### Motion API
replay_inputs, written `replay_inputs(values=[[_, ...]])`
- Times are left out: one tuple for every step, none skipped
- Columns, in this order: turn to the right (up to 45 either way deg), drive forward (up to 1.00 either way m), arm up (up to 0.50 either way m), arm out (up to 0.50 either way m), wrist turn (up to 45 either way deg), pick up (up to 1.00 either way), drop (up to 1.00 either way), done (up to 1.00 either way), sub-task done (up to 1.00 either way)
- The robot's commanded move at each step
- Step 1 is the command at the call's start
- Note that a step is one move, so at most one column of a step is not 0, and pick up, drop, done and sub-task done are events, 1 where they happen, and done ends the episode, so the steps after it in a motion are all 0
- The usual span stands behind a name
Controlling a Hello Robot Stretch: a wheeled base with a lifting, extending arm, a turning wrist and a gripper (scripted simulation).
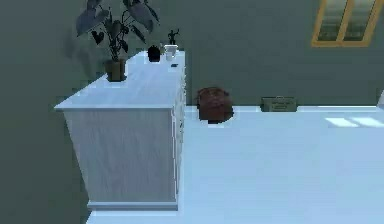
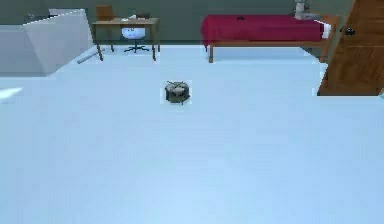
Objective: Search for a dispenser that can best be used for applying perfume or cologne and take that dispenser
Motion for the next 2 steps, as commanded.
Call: replay_inputs(values=[[45.0, 0.0, 0.0, 0.0, 0.0, 0.0, 0.0, 0.0, 0.0], [45.0, 0.0, 0.0, 0.0, 0.0, 0.0, 0.0, 0.0, 0.0]])
